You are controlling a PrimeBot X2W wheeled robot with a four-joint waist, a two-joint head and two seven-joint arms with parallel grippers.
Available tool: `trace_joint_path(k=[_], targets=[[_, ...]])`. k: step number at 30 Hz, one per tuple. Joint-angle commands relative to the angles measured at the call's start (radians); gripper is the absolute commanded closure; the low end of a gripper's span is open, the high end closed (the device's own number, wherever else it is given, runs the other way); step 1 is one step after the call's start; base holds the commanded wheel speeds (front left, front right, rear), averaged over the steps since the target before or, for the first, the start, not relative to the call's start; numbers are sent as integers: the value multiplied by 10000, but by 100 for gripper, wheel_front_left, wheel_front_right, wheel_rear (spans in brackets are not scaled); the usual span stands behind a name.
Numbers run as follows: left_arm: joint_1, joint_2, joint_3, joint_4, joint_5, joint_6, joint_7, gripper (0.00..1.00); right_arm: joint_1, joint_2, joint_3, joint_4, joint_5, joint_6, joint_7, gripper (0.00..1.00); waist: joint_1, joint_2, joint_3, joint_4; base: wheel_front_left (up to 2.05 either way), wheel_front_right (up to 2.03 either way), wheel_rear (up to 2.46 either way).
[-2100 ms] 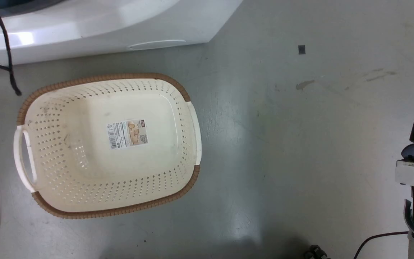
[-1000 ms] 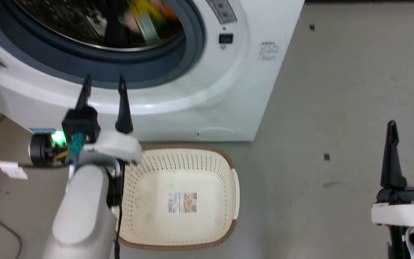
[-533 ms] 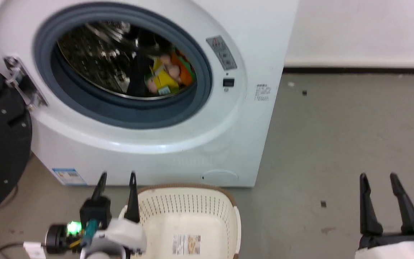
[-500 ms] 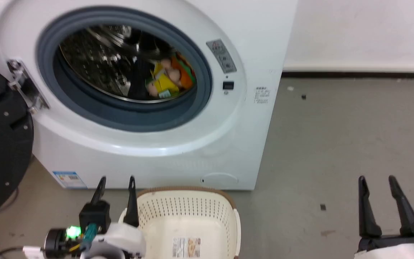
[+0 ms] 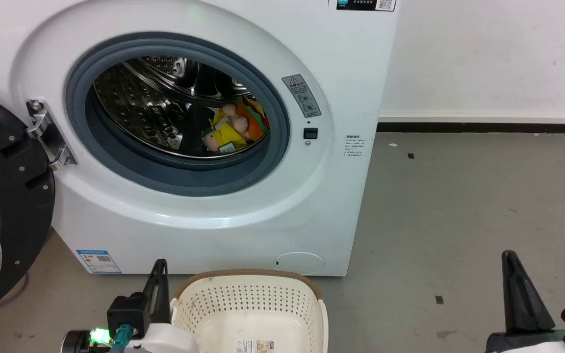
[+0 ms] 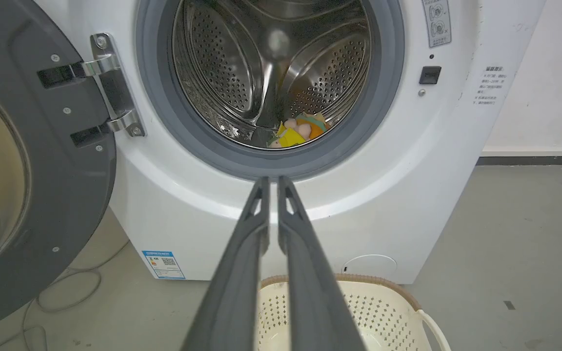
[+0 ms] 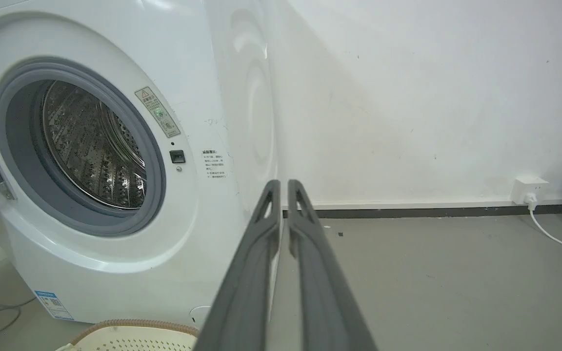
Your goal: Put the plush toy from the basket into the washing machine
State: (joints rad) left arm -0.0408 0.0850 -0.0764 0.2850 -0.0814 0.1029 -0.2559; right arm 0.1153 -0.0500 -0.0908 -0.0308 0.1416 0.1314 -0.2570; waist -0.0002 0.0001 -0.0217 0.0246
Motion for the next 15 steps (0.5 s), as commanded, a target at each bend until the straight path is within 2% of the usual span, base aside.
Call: trace_joint_path(k=[1, 15], targets=[[4, -1, 6, -28, 8, -10, 25, 100, -11, 0, 7, 3, -14, 0, 25, 100, 2, -1, 2, -2, 0, 0, 0], [50, -41, 91, -347, 99, -125, 312, 100, -140, 0, 109, 37, -172, -1, 313, 100, 2, -1, 27, -30, 0, 0, 0]])
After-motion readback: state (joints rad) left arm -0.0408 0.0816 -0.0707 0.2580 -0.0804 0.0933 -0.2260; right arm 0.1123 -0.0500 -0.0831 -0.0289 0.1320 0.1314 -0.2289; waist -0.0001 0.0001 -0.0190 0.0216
